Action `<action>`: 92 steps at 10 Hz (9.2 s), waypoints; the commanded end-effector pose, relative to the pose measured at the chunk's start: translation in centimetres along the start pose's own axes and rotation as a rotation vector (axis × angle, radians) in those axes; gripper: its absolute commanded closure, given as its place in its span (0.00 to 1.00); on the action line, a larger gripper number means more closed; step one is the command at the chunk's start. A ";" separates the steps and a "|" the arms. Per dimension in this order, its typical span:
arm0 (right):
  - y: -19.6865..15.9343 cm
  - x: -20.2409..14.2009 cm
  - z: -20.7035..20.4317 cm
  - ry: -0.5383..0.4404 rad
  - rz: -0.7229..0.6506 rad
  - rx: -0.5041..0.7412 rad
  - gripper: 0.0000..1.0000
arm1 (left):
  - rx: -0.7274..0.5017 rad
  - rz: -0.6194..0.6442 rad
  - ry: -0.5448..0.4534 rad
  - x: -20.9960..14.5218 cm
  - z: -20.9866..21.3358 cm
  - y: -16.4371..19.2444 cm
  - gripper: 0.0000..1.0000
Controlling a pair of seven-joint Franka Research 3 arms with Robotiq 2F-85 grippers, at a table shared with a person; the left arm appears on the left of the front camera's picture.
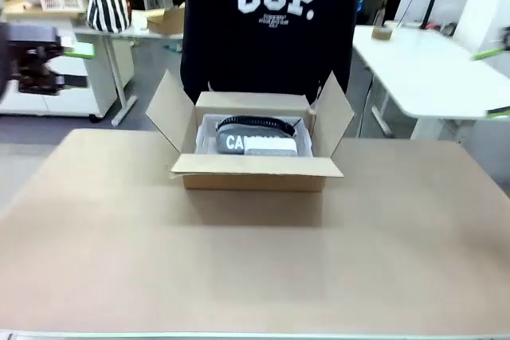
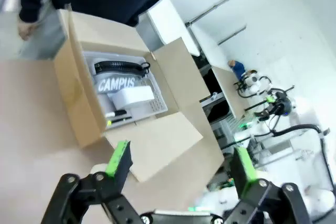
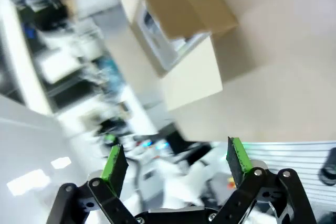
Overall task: Pack the gift set into the box.
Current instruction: Lift both hands away from the flaps of the Package Box, then press and hold the closed box until the human finishes sealing it.
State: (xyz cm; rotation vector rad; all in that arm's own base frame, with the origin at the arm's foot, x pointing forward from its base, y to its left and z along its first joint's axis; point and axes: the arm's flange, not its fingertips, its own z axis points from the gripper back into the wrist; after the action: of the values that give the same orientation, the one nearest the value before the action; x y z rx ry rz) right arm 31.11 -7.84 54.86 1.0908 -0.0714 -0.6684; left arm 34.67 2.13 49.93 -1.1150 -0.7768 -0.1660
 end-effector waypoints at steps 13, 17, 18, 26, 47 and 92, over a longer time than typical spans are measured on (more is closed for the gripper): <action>0.0 0.0 0.0 0.000 0.000 0.000 0.00 | 0.000 0.000 0.000 0.0 0.0 0.0 0.00; 0.0 0.0 0.0 0.000 0.000 0.000 0.00 | 0.000 0.000 0.000 0.0 0.0 0.0 0.00; 0.0 0.0 0.0 0.000 0.000 0.000 0.00 | 0.000 0.000 0.000 0.0 0.0 0.0 0.00; 0.0 0.0 0.0 0.000 0.000 0.000 0.00 | 0.000 0.000 0.000 0.0 0.0 0.0 0.00; 0.0 0.0 0.0 0.000 0.000 0.000 0.00 | 0.000 0.000 0.000 0.0 0.0 0.0 0.00; -5.5 1.9 -37.8 0.386 1.981 0.296 0.00 | -0.484 -1.022 0.358 -11.6 -27.2 8.7 0.00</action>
State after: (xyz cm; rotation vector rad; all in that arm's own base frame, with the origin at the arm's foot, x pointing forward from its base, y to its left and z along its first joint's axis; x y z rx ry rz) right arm 44.15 19.62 31.74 0.8945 -0.8024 1.3543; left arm 43.55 -20.17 30.45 -0.9796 -0.9504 -1.4215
